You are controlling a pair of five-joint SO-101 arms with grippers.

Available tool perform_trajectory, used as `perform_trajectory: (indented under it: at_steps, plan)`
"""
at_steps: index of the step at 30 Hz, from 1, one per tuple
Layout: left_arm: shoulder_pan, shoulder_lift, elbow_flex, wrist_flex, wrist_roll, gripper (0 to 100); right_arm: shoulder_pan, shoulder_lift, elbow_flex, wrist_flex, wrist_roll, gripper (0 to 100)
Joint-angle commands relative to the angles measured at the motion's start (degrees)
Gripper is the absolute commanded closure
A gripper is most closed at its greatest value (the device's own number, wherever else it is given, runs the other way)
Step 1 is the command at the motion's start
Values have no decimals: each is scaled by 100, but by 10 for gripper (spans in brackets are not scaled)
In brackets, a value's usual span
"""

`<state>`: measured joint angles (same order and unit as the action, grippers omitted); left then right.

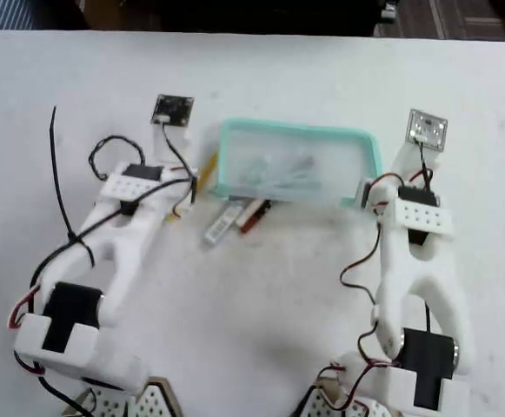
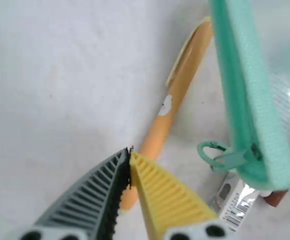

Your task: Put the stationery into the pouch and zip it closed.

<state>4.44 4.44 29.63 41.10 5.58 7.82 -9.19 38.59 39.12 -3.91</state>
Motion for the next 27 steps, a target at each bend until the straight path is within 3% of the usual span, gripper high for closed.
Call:
perform_trajectory:
  at_steps: [1,5,8,19,23,27]
  plan:
    - [48,-725,-35,44,-633,917,-31,-215,229,-576,220,981]
    - [215,-1569,484,9,-1793,797,-40,-207,633,-1297,941,981]
    - [268,-1754,826,-316,-2259,779,-75,-207,914,-1798,1099,981]
    - [910,-1015,800,-554,-2268,779,-207,-207,985,-1877,1125,981]
    - [1033,-980,1020,-1143,-2242,779,-215,-207,985,-1877,1125,981]
    - [857,-971,1125,-1670,-1758,779,-215,-207,985,-1877,1125,981]
